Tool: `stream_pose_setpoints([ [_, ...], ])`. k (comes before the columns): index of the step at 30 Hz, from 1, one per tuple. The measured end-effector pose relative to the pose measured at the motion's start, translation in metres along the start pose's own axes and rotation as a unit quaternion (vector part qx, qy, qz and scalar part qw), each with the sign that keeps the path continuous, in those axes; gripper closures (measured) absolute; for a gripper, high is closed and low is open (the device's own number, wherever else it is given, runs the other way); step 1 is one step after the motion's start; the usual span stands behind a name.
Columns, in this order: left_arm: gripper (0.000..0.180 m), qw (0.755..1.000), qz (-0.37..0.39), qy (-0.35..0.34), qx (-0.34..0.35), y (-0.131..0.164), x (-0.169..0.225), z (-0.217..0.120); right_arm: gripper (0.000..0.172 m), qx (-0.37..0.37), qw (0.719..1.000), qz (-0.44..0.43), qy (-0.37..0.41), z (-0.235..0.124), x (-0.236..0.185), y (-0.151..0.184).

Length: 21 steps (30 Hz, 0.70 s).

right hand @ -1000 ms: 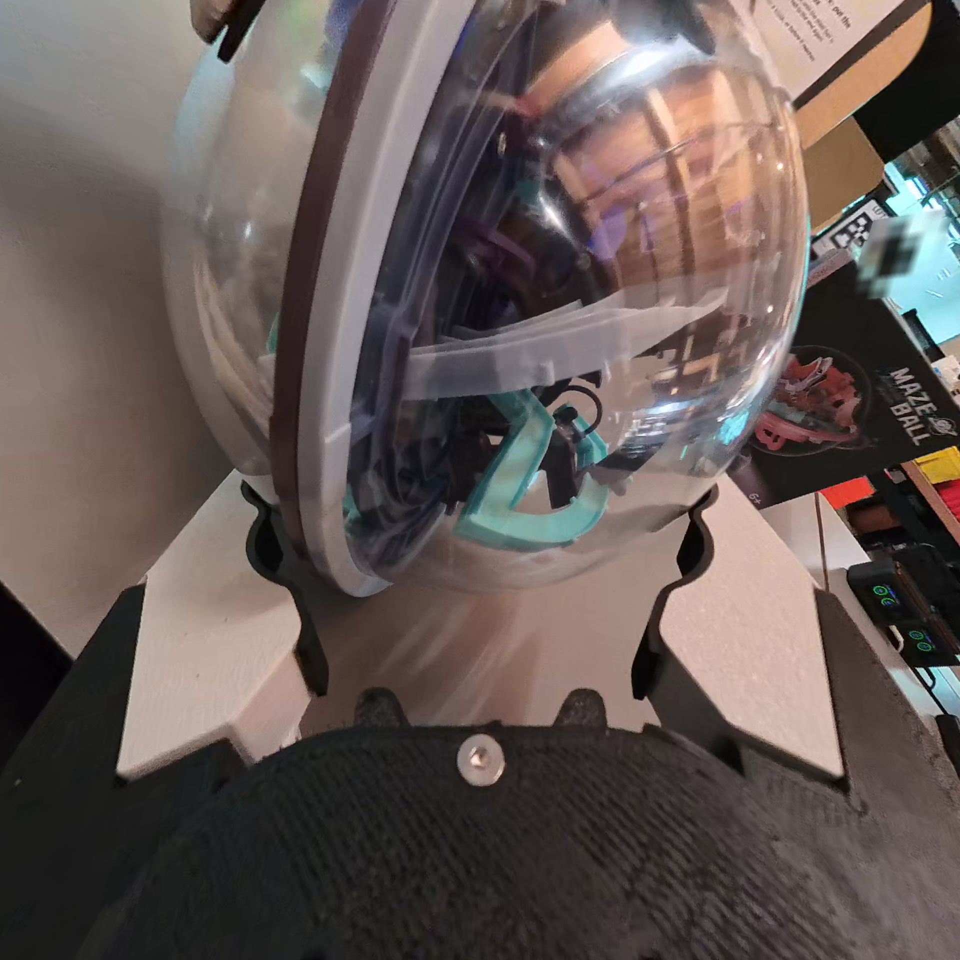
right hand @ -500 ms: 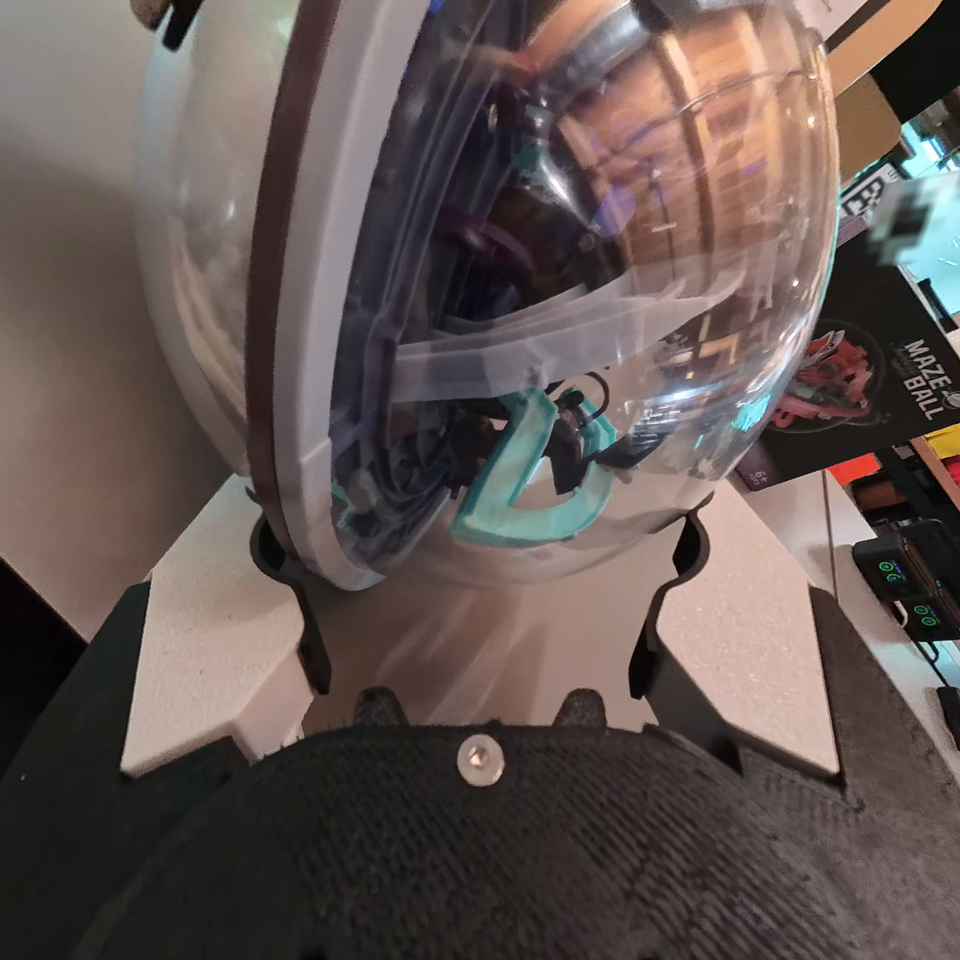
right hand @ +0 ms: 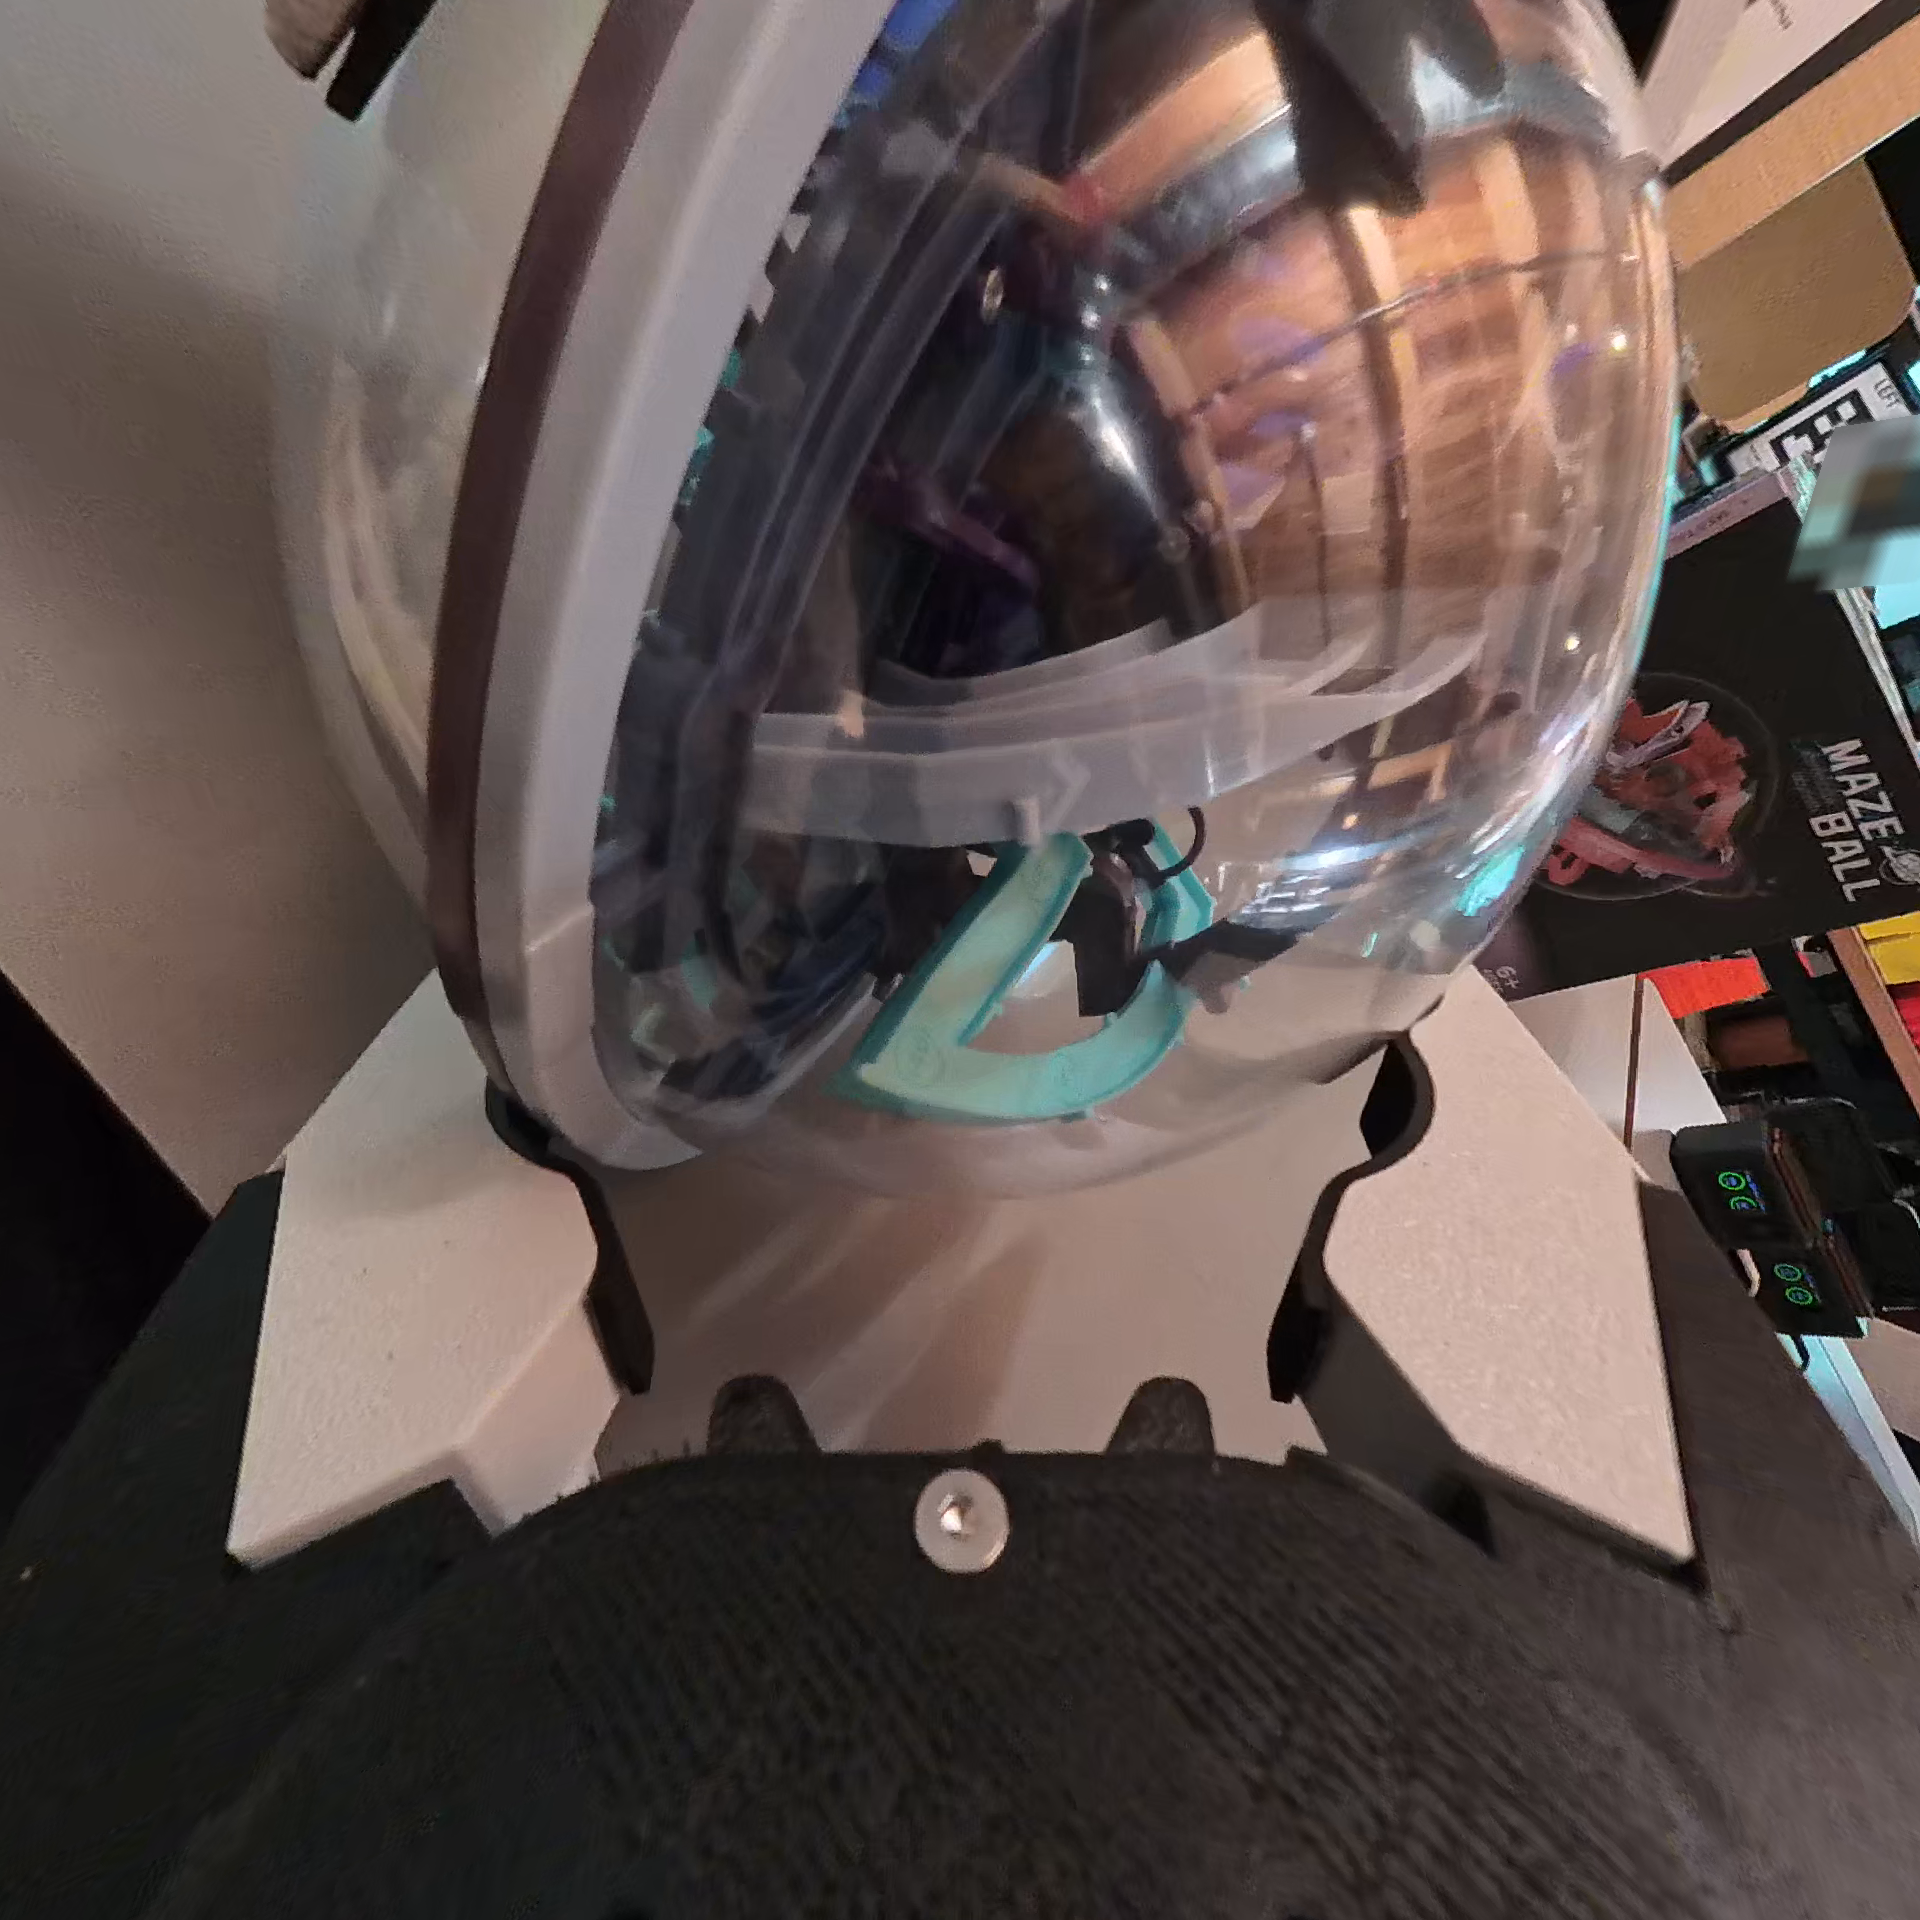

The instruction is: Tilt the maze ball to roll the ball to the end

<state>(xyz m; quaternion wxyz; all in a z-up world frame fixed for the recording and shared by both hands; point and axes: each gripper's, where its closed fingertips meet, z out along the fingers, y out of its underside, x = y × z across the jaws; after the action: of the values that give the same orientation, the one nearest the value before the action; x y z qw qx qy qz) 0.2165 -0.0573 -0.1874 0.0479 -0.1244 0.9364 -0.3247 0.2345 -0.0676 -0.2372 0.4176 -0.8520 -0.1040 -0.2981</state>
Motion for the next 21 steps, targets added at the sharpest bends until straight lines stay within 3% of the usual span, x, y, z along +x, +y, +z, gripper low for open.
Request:
stream_pose_setpoints([
  [21,0.031,0.997,0.023,-0.027,-0.072,0.0014,0.0044,0.0054,0.014,0.001,1.000,0.012,0.025,-0.0026,-0.0023,0.0001],
])
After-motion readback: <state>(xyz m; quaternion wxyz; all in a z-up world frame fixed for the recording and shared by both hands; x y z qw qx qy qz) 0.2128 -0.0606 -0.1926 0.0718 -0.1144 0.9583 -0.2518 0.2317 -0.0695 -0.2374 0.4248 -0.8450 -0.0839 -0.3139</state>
